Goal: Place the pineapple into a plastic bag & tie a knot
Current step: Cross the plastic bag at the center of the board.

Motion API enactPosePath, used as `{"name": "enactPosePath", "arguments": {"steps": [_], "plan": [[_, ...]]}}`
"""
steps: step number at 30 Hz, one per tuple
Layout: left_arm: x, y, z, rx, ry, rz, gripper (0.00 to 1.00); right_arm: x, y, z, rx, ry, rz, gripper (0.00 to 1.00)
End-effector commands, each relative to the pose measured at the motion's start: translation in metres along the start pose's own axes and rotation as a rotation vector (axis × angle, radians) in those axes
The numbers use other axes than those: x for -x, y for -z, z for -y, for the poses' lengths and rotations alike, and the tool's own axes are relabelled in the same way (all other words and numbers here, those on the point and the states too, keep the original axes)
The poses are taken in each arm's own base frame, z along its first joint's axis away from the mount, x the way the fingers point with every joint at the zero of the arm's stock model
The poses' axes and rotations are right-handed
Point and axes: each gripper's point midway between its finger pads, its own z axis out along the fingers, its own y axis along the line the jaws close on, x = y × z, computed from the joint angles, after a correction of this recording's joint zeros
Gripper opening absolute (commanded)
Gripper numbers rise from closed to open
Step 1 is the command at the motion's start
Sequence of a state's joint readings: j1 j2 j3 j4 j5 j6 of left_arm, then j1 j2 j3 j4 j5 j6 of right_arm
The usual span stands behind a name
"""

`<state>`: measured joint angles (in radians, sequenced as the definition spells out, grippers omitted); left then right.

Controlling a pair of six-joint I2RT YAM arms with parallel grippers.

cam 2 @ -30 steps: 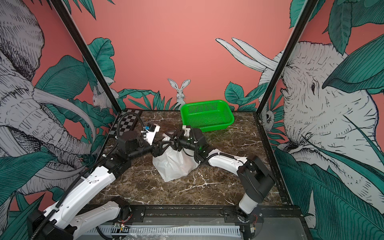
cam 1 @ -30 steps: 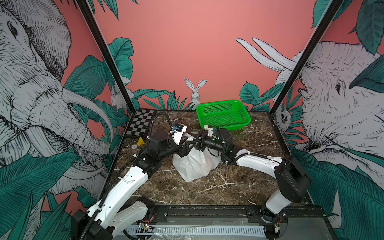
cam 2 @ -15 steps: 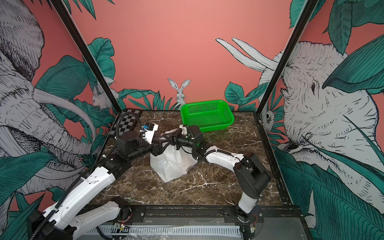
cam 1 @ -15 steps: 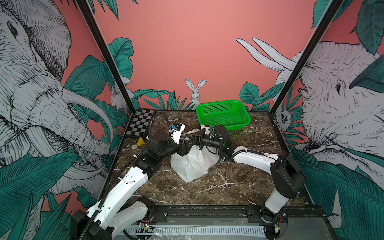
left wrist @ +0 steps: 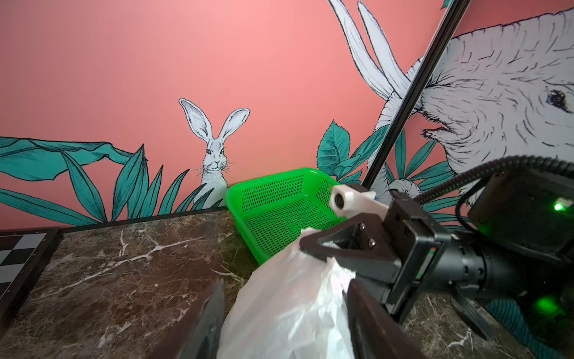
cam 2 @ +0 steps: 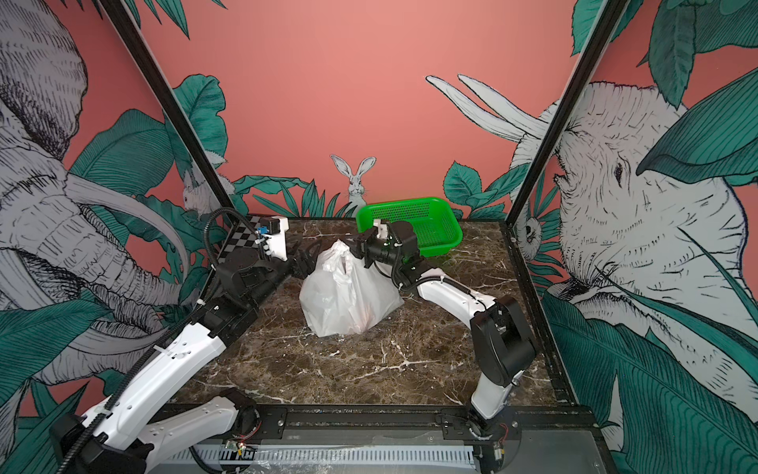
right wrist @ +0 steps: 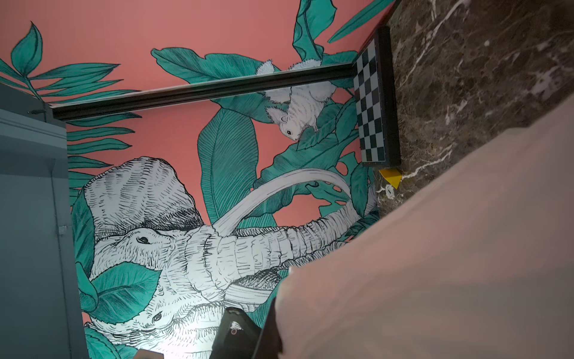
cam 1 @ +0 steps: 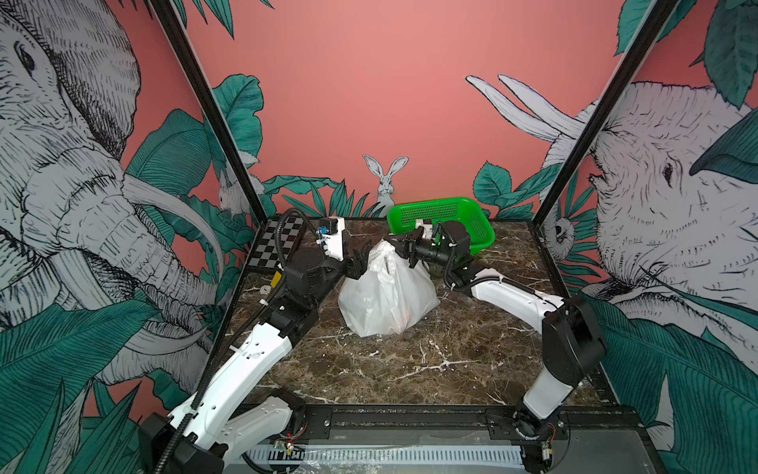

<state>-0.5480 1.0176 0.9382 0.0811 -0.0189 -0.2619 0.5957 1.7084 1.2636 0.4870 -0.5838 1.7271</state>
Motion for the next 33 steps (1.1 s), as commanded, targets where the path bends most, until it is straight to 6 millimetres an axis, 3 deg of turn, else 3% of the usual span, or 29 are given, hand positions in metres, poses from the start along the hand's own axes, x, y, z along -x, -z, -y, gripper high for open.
{"name": "enactPosePath", "arguments": {"steps": [1,7,13,19,27,31,33], "plan": [[0.008,-0.001,0.001,-0.004,0.011,0.029,0.63,0.0,0.005,-0.034,0.09,0.019,-0.005,0.0],[-0.017,-0.01,0.013,-0.084,-0.029,-0.064,0.63,-0.007,0.016,-0.026,0.063,0.056,-0.021,0.0],[-0.049,-0.009,0.035,-0.236,-0.128,-0.203,0.65,-0.016,0.026,0.014,-0.018,0.009,-0.032,0.0],[-0.073,-0.007,0.032,-0.253,-0.21,-0.313,0.66,-0.03,0.023,0.041,-0.085,-0.018,-0.066,0.0],[-0.1,0.003,0.028,-0.247,-0.125,-0.34,0.63,-0.058,0.017,0.057,-0.135,-0.03,-0.139,0.35],[-0.105,0.009,0.029,-0.261,-0.106,-0.349,0.63,-0.062,0.008,0.065,-0.136,-0.047,-0.147,0.35],[-0.106,0.013,0.029,-0.259,-0.102,-0.346,0.62,-0.059,0.003,0.069,-0.131,-0.058,-0.137,0.28]]}}
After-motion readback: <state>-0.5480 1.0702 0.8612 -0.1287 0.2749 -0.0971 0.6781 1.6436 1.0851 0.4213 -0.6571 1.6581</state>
